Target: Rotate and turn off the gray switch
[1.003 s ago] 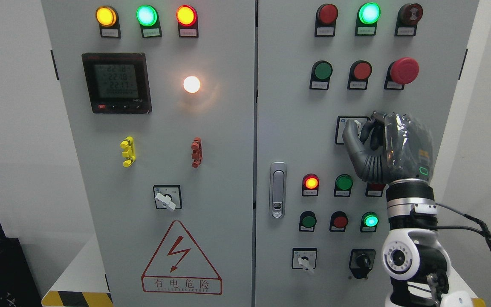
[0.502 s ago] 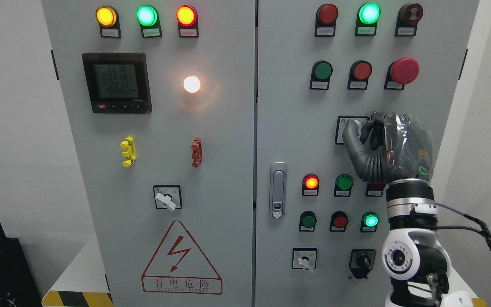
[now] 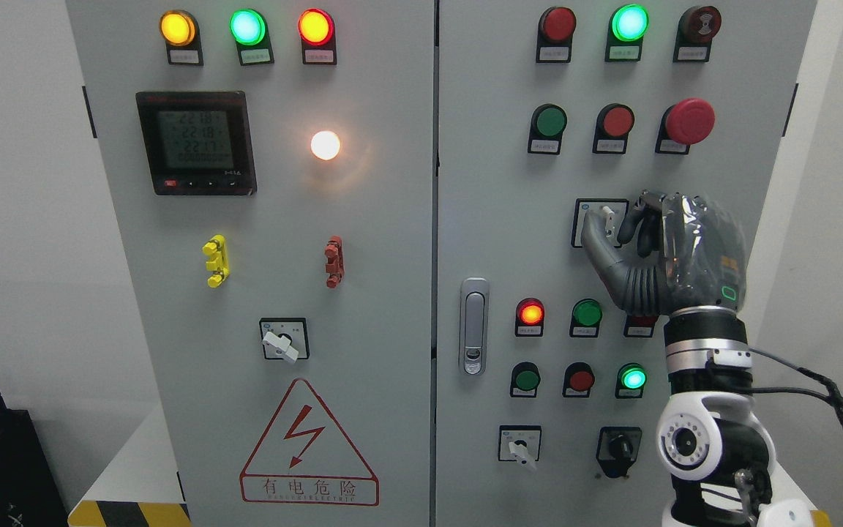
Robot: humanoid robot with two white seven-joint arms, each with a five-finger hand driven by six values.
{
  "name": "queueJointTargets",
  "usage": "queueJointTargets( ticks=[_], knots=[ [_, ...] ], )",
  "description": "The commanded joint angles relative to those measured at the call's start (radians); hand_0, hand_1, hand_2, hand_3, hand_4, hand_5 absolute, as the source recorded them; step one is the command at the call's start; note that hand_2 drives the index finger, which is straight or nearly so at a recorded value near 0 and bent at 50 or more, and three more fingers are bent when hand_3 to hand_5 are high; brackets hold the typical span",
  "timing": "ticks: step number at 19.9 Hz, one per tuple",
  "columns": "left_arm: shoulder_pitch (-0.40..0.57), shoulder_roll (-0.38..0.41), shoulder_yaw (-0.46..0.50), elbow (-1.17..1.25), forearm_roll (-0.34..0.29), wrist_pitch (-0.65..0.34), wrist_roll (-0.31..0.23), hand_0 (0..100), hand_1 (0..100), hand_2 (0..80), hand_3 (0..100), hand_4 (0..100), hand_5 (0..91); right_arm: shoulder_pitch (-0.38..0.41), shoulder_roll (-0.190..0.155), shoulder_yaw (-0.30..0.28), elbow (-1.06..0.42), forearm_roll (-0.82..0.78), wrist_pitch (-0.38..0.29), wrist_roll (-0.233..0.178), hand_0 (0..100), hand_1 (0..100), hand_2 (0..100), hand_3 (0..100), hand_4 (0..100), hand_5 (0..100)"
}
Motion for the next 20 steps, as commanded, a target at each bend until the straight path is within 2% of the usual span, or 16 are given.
queueJointTargets(
  ticks=[1,20],
  knots=[
    [0.000,0.000,-0.002,0.014,0.000,0.001,-0.003,12,39,0.0,0,0,0.0,0.001,0.000,0.020,-0.003,0.000,-0.002,0.000,29,39,76,98,93,100],
    [0.000,0.000,-0.002,0.014,0.000,0.001,-0.003,12,39,0.0,0,0,0.0,0.013,0.000,0.027,-0.041,-0.002,-0.011,-0.003,26,38,76,98,93,100]
  ],
)
